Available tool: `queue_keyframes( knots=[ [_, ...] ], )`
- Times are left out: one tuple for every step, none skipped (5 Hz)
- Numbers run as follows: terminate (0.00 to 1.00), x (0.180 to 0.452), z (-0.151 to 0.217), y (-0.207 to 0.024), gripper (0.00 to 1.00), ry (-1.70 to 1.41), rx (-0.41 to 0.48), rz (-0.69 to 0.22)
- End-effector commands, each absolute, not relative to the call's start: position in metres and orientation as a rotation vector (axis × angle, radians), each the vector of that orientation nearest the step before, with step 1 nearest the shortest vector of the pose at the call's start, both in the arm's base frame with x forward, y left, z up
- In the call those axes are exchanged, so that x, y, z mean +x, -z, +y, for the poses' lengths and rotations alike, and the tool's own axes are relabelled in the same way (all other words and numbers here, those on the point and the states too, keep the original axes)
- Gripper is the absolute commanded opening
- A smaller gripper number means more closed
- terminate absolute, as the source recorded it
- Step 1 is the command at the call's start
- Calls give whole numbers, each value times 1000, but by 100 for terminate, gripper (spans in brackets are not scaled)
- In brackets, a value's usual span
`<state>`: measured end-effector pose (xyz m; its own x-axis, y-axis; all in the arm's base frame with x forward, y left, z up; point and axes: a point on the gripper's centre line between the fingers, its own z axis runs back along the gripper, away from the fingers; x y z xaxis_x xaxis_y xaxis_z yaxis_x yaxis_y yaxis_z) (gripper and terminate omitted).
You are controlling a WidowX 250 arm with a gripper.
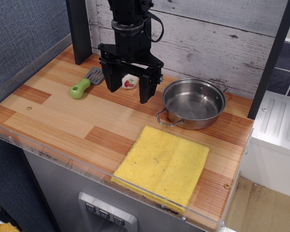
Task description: Move yellow cloth to lower middle of the table.
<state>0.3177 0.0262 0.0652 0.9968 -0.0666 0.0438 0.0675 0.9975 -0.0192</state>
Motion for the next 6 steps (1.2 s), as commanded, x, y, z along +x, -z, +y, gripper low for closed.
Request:
queue_keyframes(
  knots=[
    [0, 318, 26, -65, 100, 67, -21, -43],
    [0, 310, 10, -65, 100, 107, -15, -51],
    [0, 303, -4, -66, 100, 145, -17, -57],
    [0, 283, -29, -78, 100, 169, 11, -107],
    [0, 264, -51, -81, 100, 178, 12, -131],
    [0, 251, -66, -65, 100, 168, 33, -102]
  ],
)
